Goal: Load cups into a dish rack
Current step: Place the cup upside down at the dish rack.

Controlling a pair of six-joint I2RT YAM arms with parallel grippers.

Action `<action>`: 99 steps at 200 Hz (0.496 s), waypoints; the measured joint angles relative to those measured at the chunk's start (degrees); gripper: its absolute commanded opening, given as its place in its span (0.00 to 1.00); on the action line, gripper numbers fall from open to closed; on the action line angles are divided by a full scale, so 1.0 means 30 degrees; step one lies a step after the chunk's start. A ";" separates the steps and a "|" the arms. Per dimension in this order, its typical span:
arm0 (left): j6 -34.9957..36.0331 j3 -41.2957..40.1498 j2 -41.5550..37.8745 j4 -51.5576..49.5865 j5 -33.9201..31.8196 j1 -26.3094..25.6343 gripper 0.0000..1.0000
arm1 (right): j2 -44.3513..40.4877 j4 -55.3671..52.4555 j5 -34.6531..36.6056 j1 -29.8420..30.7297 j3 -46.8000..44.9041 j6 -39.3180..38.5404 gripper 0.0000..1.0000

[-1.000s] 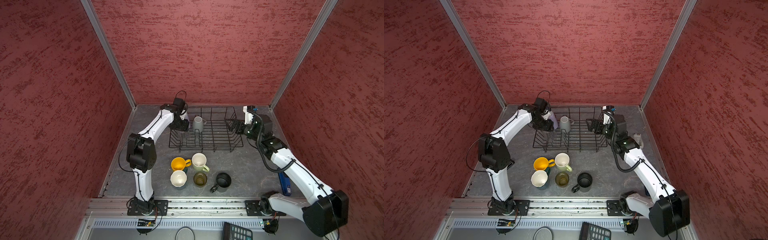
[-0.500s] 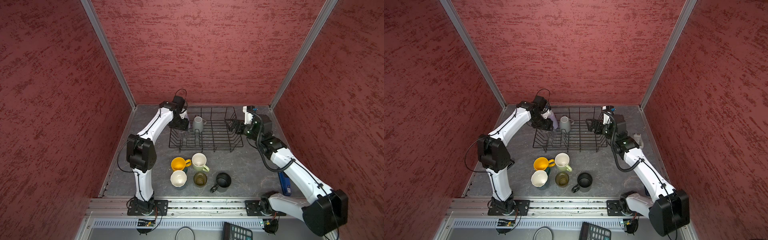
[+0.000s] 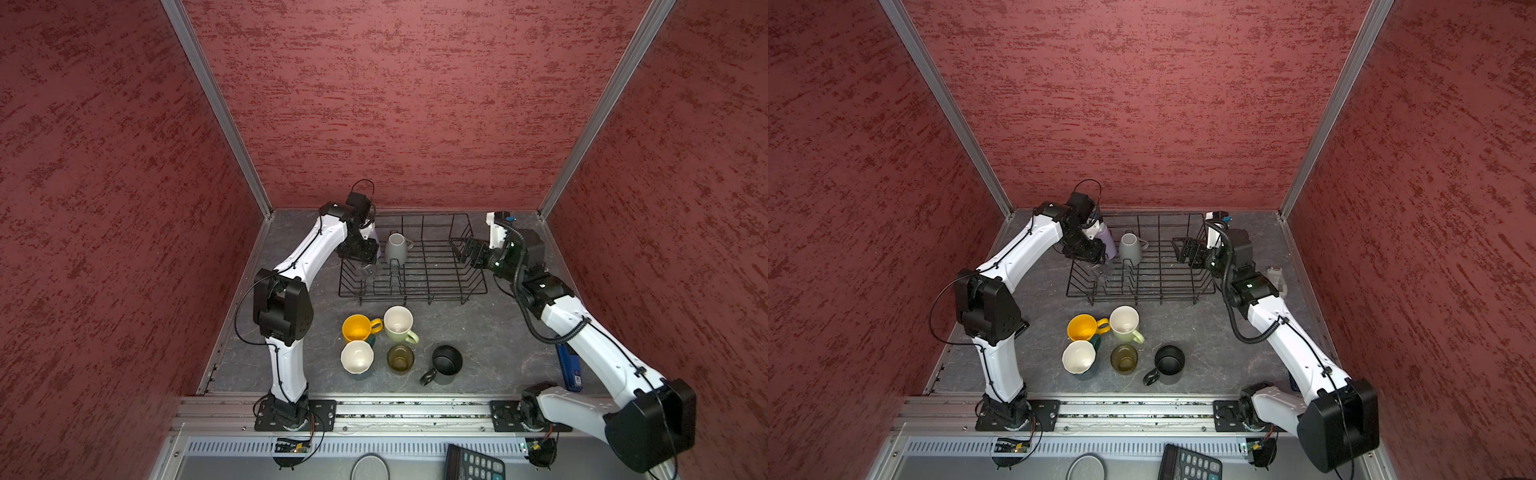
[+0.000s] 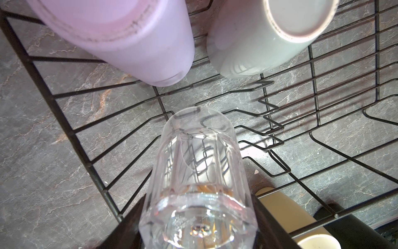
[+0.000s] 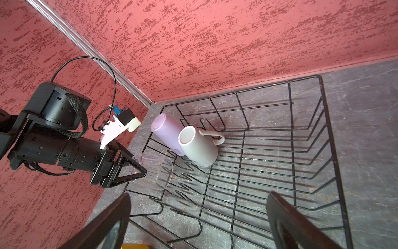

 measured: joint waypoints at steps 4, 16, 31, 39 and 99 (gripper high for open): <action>-0.0007 0.0000 0.0000 0.0000 0.0000 0.0000 0.43 | 0.0000 0.0000 -0.0007 0.0000 0.0000 -0.0007 0.98; -0.0036 0.0000 0.0000 0.0007 -0.0007 -0.0015 0.48 | 0.0000 0.0000 -0.0029 0.0000 0.0000 -0.0007 0.99; -0.0058 -0.0015 0.0000 0.0044 0.0015 -0.0022 0.53 | 0.0000 0.0000 -0.0029 0.0000 0.0000 -0.0007 0.98; -0.0058 -0.0022 0.0007 0.0058 0.0015 -0.0022 0.61 | 0.0000 0.0000 -0.0029 0.0000 0.0000 -0.0007 0.98; -0.0364 -0.0270 0.0015 0.0299 0.0517 -0.0131 0.78 | -0.0007 0.0000 -0.0029 -0.0007 -0.0189 -0.0007 0.99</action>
